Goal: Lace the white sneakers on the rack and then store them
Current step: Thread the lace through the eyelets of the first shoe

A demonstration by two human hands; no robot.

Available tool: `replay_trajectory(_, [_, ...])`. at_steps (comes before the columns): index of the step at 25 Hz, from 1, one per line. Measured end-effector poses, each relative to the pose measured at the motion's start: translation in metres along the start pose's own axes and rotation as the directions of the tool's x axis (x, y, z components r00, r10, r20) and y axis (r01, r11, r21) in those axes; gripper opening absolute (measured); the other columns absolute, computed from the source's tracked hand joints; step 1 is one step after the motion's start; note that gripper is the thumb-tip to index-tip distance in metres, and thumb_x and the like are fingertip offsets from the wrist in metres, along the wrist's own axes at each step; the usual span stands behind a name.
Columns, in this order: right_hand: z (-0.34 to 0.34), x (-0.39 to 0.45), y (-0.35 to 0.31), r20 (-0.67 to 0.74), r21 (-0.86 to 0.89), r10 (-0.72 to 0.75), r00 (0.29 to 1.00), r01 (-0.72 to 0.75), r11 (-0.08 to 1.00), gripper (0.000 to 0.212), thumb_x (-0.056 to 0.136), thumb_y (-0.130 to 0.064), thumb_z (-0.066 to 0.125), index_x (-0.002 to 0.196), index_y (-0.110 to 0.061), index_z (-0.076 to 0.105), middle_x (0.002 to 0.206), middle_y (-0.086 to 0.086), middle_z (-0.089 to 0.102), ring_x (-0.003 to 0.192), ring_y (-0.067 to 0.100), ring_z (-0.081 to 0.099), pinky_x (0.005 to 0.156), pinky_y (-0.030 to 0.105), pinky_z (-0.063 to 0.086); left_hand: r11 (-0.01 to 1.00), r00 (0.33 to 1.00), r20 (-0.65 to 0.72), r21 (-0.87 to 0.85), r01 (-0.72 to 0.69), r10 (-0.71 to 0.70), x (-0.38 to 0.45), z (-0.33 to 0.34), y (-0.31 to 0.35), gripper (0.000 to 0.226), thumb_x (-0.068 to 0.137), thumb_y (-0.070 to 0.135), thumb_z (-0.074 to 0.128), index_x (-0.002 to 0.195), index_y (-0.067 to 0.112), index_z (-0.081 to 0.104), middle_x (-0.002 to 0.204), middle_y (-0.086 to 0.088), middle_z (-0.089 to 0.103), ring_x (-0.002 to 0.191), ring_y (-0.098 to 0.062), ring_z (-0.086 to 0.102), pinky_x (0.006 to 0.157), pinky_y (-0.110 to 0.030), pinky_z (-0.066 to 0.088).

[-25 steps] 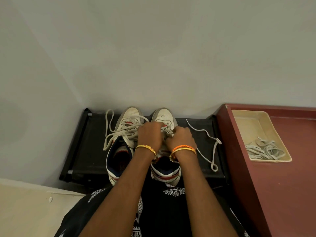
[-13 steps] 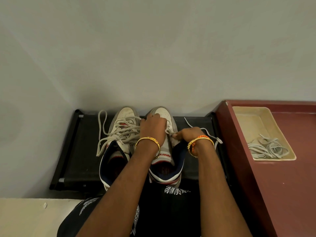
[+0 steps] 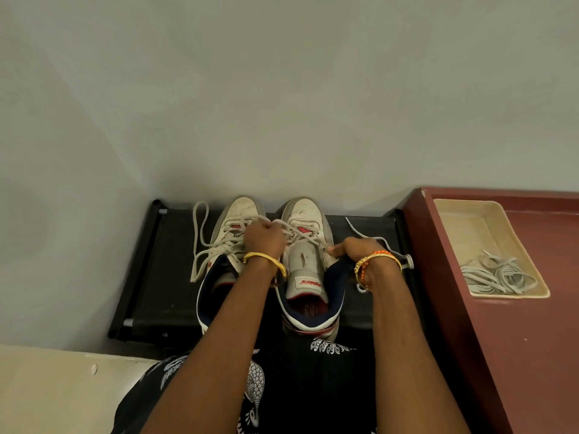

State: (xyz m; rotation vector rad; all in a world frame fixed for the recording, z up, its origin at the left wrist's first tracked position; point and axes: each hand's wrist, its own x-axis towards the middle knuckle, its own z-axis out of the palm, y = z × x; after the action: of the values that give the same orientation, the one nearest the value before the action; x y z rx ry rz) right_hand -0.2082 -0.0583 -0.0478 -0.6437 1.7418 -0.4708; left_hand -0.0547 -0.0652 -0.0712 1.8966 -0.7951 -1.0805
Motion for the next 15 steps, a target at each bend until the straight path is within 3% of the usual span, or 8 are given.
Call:
replay_trajectory(1, [0.000, 0.001, 0.000, 0.003, 0.005, 0.005, 1.000, -0.005, 1.000, 0.033, 0.079, -0.003, 0.070, 0.110, 0.006, 0.062, 0.095, 0.016, 0.065, 0.068, 0.022, 0.057, 0.053, 0.031, 0.043, 0.974, 0.989, 0.035, -0.169, 0.150, -0.146, 0.001, 0.000, 0.001, 0.015, 0.092, 0.005, 0.048, 0.080, 0.001, 0.056, 0.075, -0.013, 0.059, 0.063, -0.021, 0.064, 0.074, -0.040, 0.056])
replay_trajectory(3, [0.000, 0.003, 0.001, 0.004, 0.013, 0.005, 1.000, -0.005, 1.000, 0.032, 0.079, -0.004, 0.069, 0.108, 0.006, 0.062, 0.090, 0.015, 0.065, 0.068, 0.023, 0.058, 0.055, 0.031, 0.045, 0.963, 0.983, 0.066, -0.203, 0.180, -0.170, 0.001, 0.000, 0.003, 0.015, 0.091, -0.001, 0.041, 0.090, 0.003, 0.056, 0.080, -0.011, 0.057, 0.073, -0.025, 0.063, 0.081, -0.042, 0.054])
replay_trajectory(6, [-0.001, 0.001, 0.001, 0.009, 0.009, 0.005, 1.000, -0.005, 1.000, 0.022, 0.081, -0.004, 0.068, 0.102, 0.004, 0.063, 0.081, 0.012, 0.062, 0.069, 0.023, 0.057, 0.061, 0.033, 0.047, 0.958, 0.973, 0.145, 0.197, -0.208, 0.182, -0.010, -0.004, 0.010, 0.024, 0.083, 0.006, 0.045, 0.085, 0.022, 0.063, 0.098, -0.001, 0.066, 0.102, -0.027, 0.058, 0.092, -0.040, 0.047])
replay_trajectory(8, [-0.001, 0.002, 0.001, 0.017, -0.006, -0.009, 1.000, 0.009, 1.000, 0.017, 0.082, -0.004, 0.067, 0.097, 0.002, 0.062, 0.078, 0.010, 0.061, 0.068, 0.021, 0.056, 0.063, 0.034, 0.045, 0.694, 0.890, 0.253, 0.558, -0.454, 0.379, -0.026, -0.006, 0.017, 0.021, 0.083, 0.018, 0.052, 0.093, 0.028, 0.068, 0.109, 0.007, 0.063, 0.114, -0.023, 0.048, 0.099, -0.040, 0.034])
replay_trajectory(10, [0.000, 0.001, 0.000, 0.018, -0.031, -0.022, 1.000, 0.023, 0.999, 0.015, 0.082, -0.004, 0.067, 0.095, 0.001, 0.061, 0.079, 0.011, 0.060, 0.069, 0.022, 0.054, 0.060, 0.032, 0.043, 0.301, 0.811, 0.393, 0.785, -0.542, 0.434, -0.042, 0.002, 0.017, 0.025, 0.087, 0.024, 0.054, 0.108, 0.028, 0.066, 0.124, 0.004, 0.055, 0.124, -0.024, 0.036, 0.102, -0.046, 0.024])
replay_trajectory(11, [0.000, 0.001, 0.000, 0.017, -0.039, -0.026, 1.000, 0.027, 0.999, 0.015, 0.082, -0.005, 0.067, 0.095, 0.002, 0.062, 0.081, 0.012, 0.061, 0.070, 0.022, 0.055, 0.061, 0.031, 0.044, 0.188, 0.801, 0.434, 0.820, -0.541, 0.412, -0.047, 0.009, 0.014, 0.027, 0.089, 0.025, 0.053, 0.114, 0.026, 0.063, 0.129, 0.000, 0.052, 0.127, -0.026, 0.034, 0.105, -0.049, 0.023])
replay_trajectory(13, [0.000, 0.000, 0.001, 0.021, -0.049, -0.030, 0.999, 0.032, 0.998, 0.017, 0.083, -0.005, 0.066, 0.098, 0.003, 0.064, 0.086, 0.013, 0.062, 0.073, 0.024, 0.056, 0.062, 0.031, 0.046, 0.124, 0.810, 0.449, 0.842, -0.525, 0.378, -0.050, 0.020, 0.010, 0.030, 0.092, 0.024, 0.050, 0.120, 0.020, 0.059, 0.131, -0.005, 0.049, 0.128, -0.028, 0.034, 0.106, -0.049, 0.022])
replay_trajectory(15, [-0.001, -0.001, 0.001, 0.027, -0.053, -0.038, 0.999, 0.039, 0.998, 0.017, 0.084, -0.006, 0.065, 0.099, 0.002, 0.064, 0.085, 0.012, 0.062, 0.073, 0.023, 0.056, 0.057, 0.031, 0.045, 0.160, 0.819, 0.431, 0.841, -0.517, 0.380, -0.048, 0.024, 0.010, 0.033, 0.092, 0.018, 0.049, 0.125, 0.018, 0.053, 0.132, -0.007, 0.048, 0.126, -0.028, 0.037, 0.105, -0.048, 0.024])
